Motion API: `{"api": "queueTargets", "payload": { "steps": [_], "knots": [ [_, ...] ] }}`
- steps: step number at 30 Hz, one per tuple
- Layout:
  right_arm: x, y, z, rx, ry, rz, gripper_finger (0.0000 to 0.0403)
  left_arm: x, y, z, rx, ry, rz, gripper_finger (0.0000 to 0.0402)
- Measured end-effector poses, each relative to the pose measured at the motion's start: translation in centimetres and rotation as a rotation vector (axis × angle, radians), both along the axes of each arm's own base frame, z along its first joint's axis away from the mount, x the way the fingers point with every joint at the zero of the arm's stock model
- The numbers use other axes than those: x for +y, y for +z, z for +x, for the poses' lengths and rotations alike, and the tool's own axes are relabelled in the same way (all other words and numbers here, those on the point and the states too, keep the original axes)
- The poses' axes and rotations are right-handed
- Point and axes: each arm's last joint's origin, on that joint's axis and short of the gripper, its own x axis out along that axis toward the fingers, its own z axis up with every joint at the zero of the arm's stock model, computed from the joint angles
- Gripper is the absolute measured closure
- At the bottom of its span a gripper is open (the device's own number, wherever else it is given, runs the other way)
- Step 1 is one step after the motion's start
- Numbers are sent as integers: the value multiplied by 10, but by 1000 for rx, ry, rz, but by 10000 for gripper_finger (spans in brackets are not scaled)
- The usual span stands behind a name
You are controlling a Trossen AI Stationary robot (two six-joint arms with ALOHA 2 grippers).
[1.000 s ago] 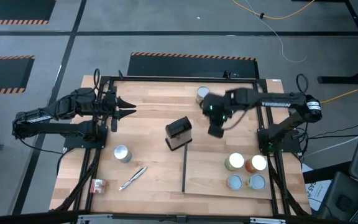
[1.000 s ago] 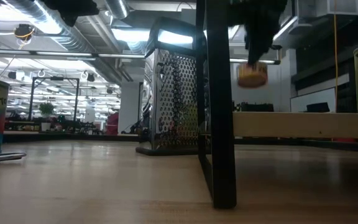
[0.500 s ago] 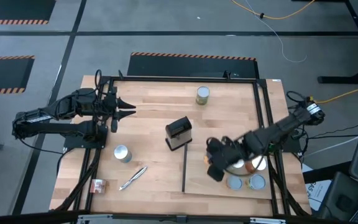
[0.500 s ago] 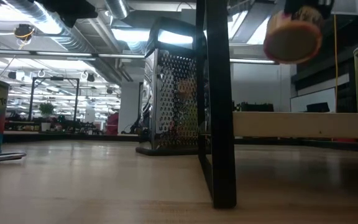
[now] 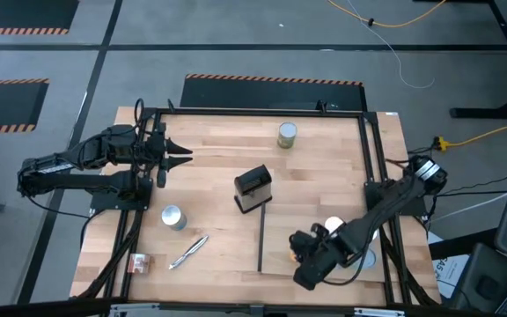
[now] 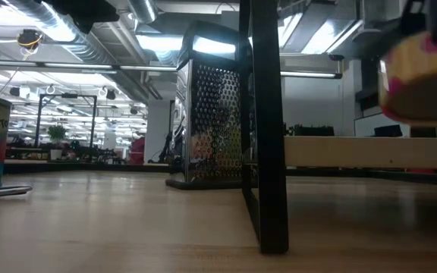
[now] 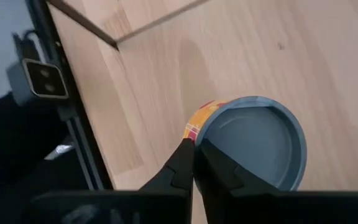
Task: Pick and place cans onto a shelf
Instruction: Put the small canned pineapple on the shelf
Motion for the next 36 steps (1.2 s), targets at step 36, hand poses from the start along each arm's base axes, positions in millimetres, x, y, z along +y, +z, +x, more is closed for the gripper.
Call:
{"api": "queueTargets", "payload": {
  "steps": [36],
  "knots": [
    [21,-28,-8,103,49,-42,358,0,0,0,0,0,0,318]
  ]
}}
